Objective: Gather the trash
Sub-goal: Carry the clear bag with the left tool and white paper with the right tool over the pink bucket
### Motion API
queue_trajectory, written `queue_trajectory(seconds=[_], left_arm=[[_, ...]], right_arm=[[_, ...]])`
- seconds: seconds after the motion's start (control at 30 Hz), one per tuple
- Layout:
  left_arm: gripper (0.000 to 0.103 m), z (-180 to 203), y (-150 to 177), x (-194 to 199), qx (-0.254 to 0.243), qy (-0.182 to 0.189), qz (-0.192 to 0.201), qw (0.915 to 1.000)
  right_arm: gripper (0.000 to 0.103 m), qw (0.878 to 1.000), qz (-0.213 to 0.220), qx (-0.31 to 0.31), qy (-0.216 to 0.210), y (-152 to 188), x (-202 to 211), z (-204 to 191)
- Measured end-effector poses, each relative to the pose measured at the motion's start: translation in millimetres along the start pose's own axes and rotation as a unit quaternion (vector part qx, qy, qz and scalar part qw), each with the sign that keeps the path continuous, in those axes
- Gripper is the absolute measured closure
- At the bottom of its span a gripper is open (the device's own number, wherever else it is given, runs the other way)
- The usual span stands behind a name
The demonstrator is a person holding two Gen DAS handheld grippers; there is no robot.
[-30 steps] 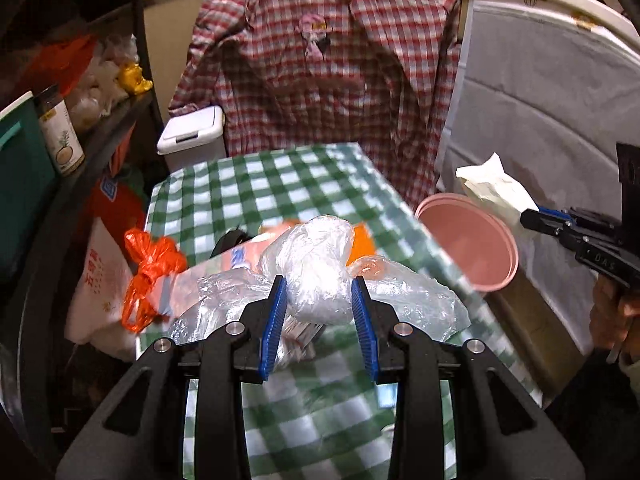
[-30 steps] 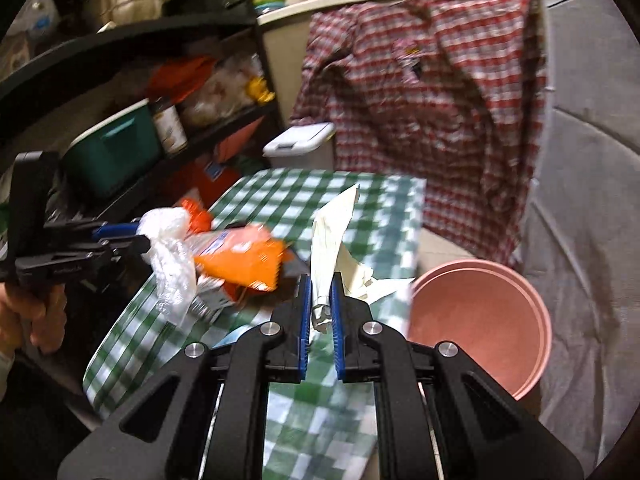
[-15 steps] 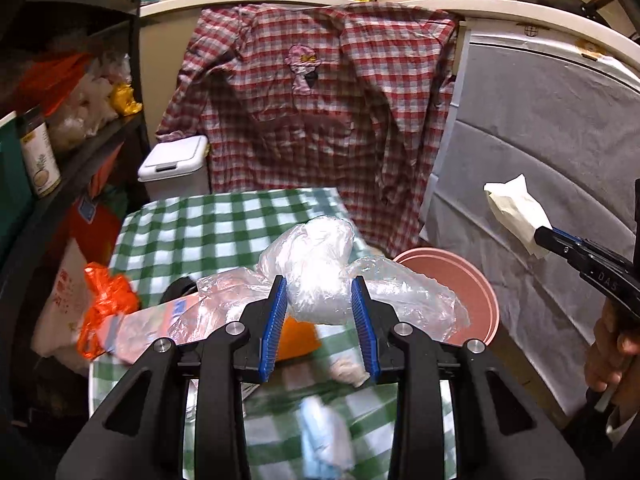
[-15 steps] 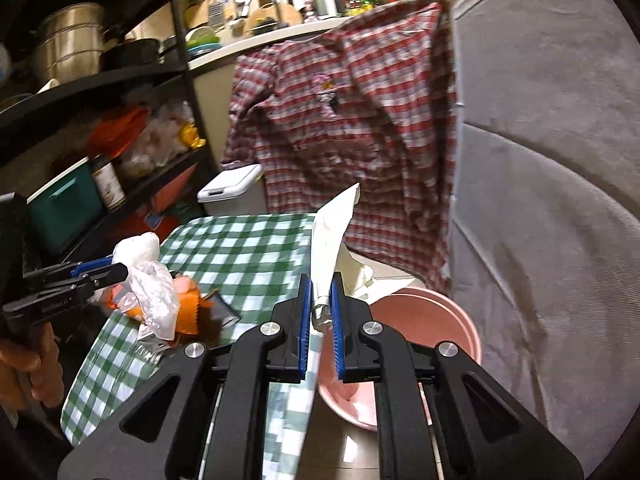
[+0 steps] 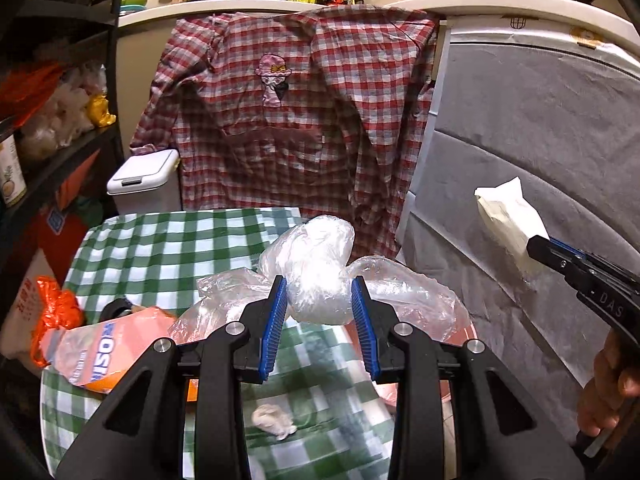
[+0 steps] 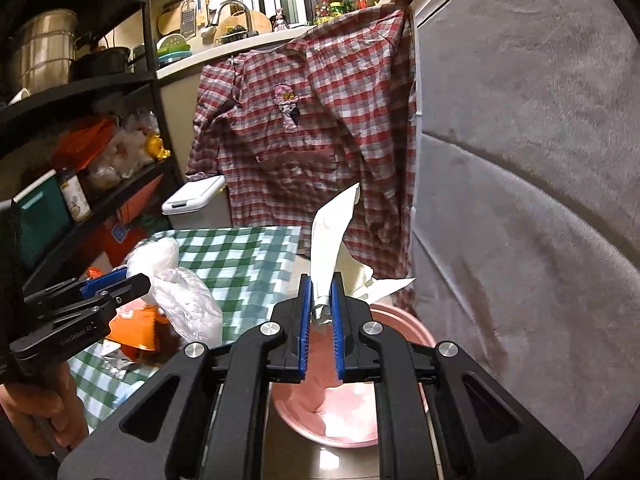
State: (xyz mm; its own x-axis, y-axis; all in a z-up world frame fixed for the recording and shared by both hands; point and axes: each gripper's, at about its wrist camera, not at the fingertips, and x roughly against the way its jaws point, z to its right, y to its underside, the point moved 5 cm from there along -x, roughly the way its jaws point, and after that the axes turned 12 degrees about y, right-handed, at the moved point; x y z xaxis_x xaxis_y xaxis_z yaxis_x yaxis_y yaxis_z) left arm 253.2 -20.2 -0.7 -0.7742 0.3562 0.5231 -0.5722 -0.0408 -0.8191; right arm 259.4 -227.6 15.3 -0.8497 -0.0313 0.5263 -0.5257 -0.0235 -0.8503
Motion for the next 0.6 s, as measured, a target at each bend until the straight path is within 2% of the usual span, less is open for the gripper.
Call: queue_trajectory(seconds=[0.27, 0.6], left_arm=[[0.070, 18, -3, -24, -0.003, 0.002, -0.001, 1.0000], [0.070, 34, 8, -58, -0.028, 0.002, -0.025, 0.9993]], right_arm=[[0.093, 1.000, -0.004, -0.002, 0.008, -2, -12, 9], [0.093, 1.000, -0.009, 0.004, 0.012, 0, -21, 8]])
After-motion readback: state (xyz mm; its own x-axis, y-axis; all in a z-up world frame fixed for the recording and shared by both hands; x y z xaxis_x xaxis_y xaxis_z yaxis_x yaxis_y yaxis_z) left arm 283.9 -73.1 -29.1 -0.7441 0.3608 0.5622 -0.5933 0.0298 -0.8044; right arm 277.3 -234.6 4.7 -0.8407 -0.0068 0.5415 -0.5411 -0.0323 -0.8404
